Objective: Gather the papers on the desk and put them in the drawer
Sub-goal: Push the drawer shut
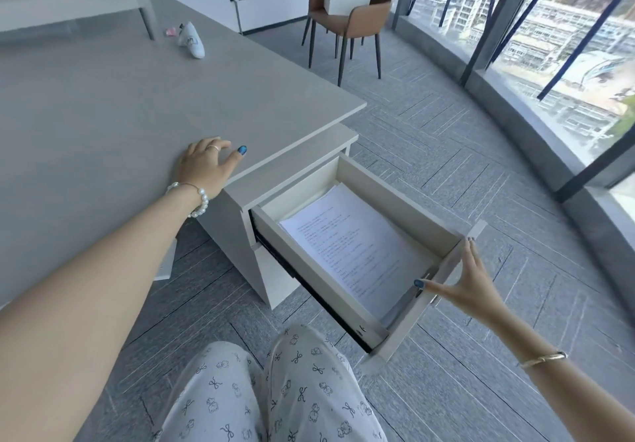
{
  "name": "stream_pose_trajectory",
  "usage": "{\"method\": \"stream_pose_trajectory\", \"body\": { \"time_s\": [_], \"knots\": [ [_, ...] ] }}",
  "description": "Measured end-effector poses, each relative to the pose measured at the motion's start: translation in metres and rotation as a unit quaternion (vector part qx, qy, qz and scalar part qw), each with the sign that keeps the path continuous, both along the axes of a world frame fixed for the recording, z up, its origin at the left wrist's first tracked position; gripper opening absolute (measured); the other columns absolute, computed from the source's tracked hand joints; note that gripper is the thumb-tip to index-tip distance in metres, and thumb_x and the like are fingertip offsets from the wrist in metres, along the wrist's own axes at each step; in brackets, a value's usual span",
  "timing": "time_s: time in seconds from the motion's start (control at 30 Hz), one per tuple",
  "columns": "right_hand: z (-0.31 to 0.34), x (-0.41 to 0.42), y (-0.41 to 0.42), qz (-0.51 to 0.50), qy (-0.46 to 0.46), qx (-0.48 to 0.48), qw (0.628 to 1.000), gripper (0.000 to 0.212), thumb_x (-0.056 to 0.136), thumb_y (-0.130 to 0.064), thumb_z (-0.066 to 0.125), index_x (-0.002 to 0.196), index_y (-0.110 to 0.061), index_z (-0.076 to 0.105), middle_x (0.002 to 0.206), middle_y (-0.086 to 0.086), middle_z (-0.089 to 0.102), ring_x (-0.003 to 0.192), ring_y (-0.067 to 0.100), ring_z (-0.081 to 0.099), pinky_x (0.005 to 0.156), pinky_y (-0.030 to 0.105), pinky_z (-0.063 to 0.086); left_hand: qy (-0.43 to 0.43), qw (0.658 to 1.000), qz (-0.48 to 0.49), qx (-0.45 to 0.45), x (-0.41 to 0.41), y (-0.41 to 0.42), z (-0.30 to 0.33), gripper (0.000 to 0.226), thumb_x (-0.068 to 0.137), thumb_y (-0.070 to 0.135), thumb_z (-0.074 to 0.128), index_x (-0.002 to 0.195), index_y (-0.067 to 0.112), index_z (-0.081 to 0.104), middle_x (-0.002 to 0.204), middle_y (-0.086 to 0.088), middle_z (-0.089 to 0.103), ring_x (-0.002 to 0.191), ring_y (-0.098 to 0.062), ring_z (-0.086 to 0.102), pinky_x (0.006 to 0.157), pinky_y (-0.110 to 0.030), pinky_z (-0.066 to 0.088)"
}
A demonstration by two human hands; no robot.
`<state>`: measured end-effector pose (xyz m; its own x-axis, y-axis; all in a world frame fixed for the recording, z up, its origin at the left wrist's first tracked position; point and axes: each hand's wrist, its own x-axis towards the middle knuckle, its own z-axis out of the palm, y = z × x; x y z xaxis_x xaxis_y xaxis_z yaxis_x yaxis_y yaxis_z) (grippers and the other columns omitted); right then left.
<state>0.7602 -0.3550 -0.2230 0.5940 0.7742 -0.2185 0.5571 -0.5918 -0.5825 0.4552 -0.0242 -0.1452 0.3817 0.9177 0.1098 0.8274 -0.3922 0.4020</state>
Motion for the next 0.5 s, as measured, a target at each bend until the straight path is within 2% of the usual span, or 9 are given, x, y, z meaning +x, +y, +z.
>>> {"method": "stream_pose_trajectory", "body": {
  "time_s": [0.23, 0.37, 0.5],
  "knots": [
    [-0.006, 0.002, 0.013, 0.017, 0.007, -0.026, 0.999, 0.134, 0.056, -0.059, 0.074, 0.149, -0.007, -0.008, 0.159, 0.005, -0.017, 0.147, 0.018, -0.011, 0.117, 0.035, 0.006, 0.01, 1.0, 0.008, 0.013, 0.004, -0.001, -0.001, 0.058, 0.089, 0.053, 0.041, 0.131, 0.014, 0.048, 0.146, -0.008, 0.042, 0.134, -0.03, 0.033, 0.112, -0.04, 0.025],
    [-0.008, -0.005, 0.037, 0.023, 0.019, -0.009, 1.0, 0.13, 0.061, -0.054, 0.076, 0.148, -0.006, -0.008, 0.159, 0.006, -0.018, 0.146, 0.016, -0.015, 0.118, 0.034, 0.004, 0.02, 0.999, 0.019, 0.018, 0.005, -0.001, 0.0, 0.057, 0.088, 0.054, 0.042, 0.129, 0.015, 0.048, 0.143, -0.01, 0.044, 0.133, -0.031, 0.035, 0.11, -0.041, 0.027],
    [-0.007, -0.015, 0.073, 0.033, 0.02, -0.003, 0.999, 0.139, 0.051, -0.067, 0.069, 0.148, -0.004, -0.007, 0.159, 0.009, -0.017, 0.146, 0.019, -0.015, 0.121, 0.039, 0.005, 0.025, 0.999, 0.023, 0.022, 0.005, -0.002, 0.001, 0.057, 0.088, 0.055, 0.041, 0.129, 0.016, 0.048, 0.142, -0.009, 0.044, 0.133, -0.029, 0.035, 0.11, -0.041, 0.027]
  ]
}}
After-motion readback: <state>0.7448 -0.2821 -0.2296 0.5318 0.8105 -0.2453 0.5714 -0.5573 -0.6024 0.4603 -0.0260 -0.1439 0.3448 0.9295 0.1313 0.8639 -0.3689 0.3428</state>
